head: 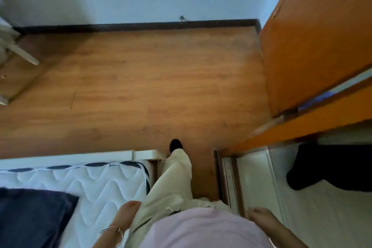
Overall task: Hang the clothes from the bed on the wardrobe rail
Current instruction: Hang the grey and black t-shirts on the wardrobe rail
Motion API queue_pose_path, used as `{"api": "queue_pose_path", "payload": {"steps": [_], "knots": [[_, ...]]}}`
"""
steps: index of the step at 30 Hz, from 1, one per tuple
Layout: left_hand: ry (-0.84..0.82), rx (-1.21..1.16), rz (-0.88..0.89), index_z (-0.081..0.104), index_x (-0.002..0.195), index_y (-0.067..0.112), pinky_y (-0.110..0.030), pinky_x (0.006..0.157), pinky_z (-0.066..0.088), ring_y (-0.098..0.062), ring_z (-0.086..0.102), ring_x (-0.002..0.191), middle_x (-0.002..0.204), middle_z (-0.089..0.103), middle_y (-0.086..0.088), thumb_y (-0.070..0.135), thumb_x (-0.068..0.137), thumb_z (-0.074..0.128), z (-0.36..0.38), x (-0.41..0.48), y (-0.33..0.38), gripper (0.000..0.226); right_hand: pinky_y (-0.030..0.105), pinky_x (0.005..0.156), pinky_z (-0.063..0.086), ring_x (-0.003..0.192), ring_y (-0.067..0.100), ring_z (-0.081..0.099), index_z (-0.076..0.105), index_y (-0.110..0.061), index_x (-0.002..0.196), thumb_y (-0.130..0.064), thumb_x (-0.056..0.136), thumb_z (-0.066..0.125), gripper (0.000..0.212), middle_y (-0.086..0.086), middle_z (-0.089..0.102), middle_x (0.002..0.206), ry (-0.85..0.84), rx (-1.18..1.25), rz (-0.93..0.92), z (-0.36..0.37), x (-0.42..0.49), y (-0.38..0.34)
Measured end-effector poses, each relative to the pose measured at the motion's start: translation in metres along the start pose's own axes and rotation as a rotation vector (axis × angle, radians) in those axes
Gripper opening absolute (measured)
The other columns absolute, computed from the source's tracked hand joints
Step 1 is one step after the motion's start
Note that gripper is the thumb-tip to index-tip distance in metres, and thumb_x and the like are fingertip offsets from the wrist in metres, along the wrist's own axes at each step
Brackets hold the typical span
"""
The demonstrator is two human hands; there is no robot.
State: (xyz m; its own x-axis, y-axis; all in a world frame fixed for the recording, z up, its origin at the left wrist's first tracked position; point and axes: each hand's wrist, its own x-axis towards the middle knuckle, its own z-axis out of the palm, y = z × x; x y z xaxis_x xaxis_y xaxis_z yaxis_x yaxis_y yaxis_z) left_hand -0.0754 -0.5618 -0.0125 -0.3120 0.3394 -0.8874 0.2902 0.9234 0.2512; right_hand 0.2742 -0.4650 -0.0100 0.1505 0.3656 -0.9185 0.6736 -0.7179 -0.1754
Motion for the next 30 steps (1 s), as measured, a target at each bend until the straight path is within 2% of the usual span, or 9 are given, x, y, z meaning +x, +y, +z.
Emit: {"api": "queue_pose_path", "payload": {"steps": [4, 7, 9, 11, 16, 19, 24, 27, 30], "knots": [[0.029, 0.168, -0.025, 0.053, 0.127, 0.018, -0.022, 0.098, 0.036, -0.016, 0.047, 0.127, 0.135, 0.054, -0.002, 0.037, 0.097, 0.033, -0.034, 0.042, 0.036, 0.04, 0.026, 0.06, 0.038, 0.064, 0.018, 0.049, 0.058, -0.013, 0.066, -0.012, 0.092, 0.045, 0.03, 0.005, 0.055, 0.067, 0.036, -0.114, -0.101, -0.017, 0.022, -0.112], [-0.014, -0.203, -0.132, 0.06, 0.107, 0.01, -0.028, 0.081, 0.04, -0.025, 0.056, 0.114, 0.112, 0.063, -0.01, 0.025, 0.096, 0.041, -0.068, 0.058, 0.059, 0.027, 0.027, 0.067, 0.042, 0.076, 0.017, 0.055, 0.061, -0.003, 0.093, -0.019, 0.095, 0.045, 0.023, 0.004, 0.058, 0.081, 0.037, -0.134, -0.251, -0.029, 0.023, -0.208], [0.005, -0.56, -0.161, 0.057, 0.08, 0.006, -0.028, 0.063, 0.036, -0.026, 0.058, 0.077, 0.077, 0.057, -0.01, 0.008, 0.09, 0.049, -0.091, 0.068, 0.077, 0.013, 0.029, 0.079, 0.046, 0.083, 0.015, 0.06, 0.06, -0.013, 0.102, -0.023, 0.095, 0.046, 0.018, -0.001, 0.062, 0.088, 0.047, -0.098, -0.35, -0.034, 0.019, -0.266], [0.05, -0.646, -0.177, 0.051, 0.069, 0.01, -0.025, 0.054, 0.025, -0.017, 0.044, 0.061, 0.066, 0.049, -0.007, 0.007, 0.084, 0.052, -0.115, 0.081, 0.092, 0.015, 0.031, 0.087, 0.046, 0.089, 0.014, 0.061, 0.057, -0.02, 0.105, -0.024, 0.096, 0.045, 0.015, -0.001, 0.063, 0.095, 0.07, -0.099, -0.409, -0.036, 0.018, -0.318], [0.119, -0.837, -0.163, 0.053, 0.105, 0.002, -0.031, 0.066, 0.039, -0.027, 0.056, 0.085, 0.095, 0.059, -0.014, 0.004, 0.096, 0.038, -0.154, 0.107, 0.117, 0.018, 0.033, 0.087, 0.046, 0.095, 0.018, 0.061, 0.057, -0.021, 0.105, -0.026, 0.095, 0.047, 0.016, -0.001, 0.064, 0.096, -0.02, -0.153, -0.342, -0.031, 0.037, -0.4], [0.089, -0.95, -0.282, 0.05, 0.098, 0.002, -0.024, 0.052, 0.039, -0.024, 0.05, 0.067, 0.086, 0.055, -0.013, 0.002, 0.096, 0.036, -0.161, 0.119, 0.119, 0.014, 0.03, 0.084, 0.043, 0.092, 0.016, 0.058, 0.059, -0.018, 0.111, -0.026, 0.095, 0.047, 0.021, -0.002, 0.062, 0.095, -0.025, -0.361, -0.279, -0.028, 0.063, -0.443], [0.102, -1.136, -0.441, 0.047, 0.123, -0.005, -0.024, 0.054, 0.033, -0.019, 0.05, 0.07, 0.085, 0.057, -0.01, 0.004, 0.096, 0.037, -0.184, 0.139, 0.13, 0.031, 0.024, 0.082, 0.037, 0.108, 0.022, 0.056, 0.067, -0.011, 0.104, -0.023, 0.095, 0.046, 0.026, 0.009, 0.062, 0.118, -0.057, -0.767, -0.263, -0.039, 0.098, -0.534], [0.304, -1.341, -0.527, 0.053, 0.119, 0.0, -0.024, 0.057, 0.034, -0.024, 0.054, 0.088, 0.105, 0.06, -0.014, 0.012, 0.095, 0.042, -0.207, 0.153, 0.158, 0.029, 0.025, 0.09, 0.039, 0.111, 0.021, 0.056, 0.066, -0.01, 0.11, -0.025, 0.093, 0.049, 0.028, 0.007, 0.061, 0.12, -0.062, -0.925, -0.359, -0.038, 0.115, -0.625], [0.401, -1.547, -0.509, 0.058, 0.1, 0.01, -0.025, 0.064, 0.04, -0.022, 0.057, 0.086, 0.094, 0.063, -0.006, 0.017, 0.094, 0.047, -0.23, 0.154, 0.197, 0.014, 0.029, 0.078, 0.043, 0.08, 0.02, 0.06, 0.062, -0.01, 0.096, -0.021, 0.094, 0.048, 0.019, 0.005, 0.066, 0.089, -0.043, -0.975, -0.387, -0.012, 0.119, -0.709]]}}
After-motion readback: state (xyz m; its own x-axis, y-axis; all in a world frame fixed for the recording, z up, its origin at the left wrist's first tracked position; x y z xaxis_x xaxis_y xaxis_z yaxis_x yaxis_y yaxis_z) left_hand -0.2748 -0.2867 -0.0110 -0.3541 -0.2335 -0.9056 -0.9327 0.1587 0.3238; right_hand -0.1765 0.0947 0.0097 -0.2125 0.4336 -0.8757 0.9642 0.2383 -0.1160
